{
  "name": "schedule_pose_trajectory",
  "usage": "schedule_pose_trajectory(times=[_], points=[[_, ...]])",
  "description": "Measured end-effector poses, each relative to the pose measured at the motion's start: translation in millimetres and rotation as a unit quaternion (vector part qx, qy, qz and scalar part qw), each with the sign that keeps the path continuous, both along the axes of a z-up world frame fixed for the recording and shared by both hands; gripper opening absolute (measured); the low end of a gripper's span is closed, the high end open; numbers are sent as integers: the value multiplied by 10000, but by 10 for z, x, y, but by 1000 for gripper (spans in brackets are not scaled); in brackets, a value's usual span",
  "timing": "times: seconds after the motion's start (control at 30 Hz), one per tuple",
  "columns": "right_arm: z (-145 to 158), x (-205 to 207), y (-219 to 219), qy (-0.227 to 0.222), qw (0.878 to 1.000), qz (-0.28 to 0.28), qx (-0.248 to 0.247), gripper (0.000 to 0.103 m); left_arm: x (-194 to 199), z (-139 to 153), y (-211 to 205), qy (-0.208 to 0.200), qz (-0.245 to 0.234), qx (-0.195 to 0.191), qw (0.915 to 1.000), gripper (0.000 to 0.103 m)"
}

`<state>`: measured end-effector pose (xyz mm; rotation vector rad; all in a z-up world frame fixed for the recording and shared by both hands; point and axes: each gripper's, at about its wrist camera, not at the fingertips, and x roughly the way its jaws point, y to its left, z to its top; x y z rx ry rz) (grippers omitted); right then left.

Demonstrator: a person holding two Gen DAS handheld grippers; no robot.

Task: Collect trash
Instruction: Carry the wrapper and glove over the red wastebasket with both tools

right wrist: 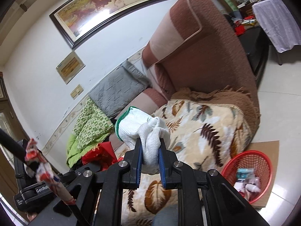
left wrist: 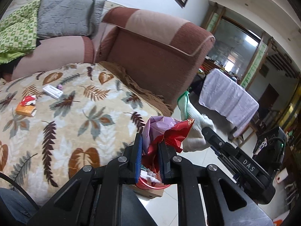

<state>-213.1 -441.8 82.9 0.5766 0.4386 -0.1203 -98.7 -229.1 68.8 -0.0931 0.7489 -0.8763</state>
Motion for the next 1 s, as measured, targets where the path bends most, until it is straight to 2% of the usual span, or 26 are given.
schedule_pose_trajectory(times=[0.43, 1.0], points=[[7, -370, -357, 162, 9976, -673, -26, 17, -211, -250, -568, 188, -720, 282, 9968, 14], [-429, -451, -864, 648, 9889, -1294, 325, 17, -88, -857, -1208, 589, -1111, 965, 9874, 15]])
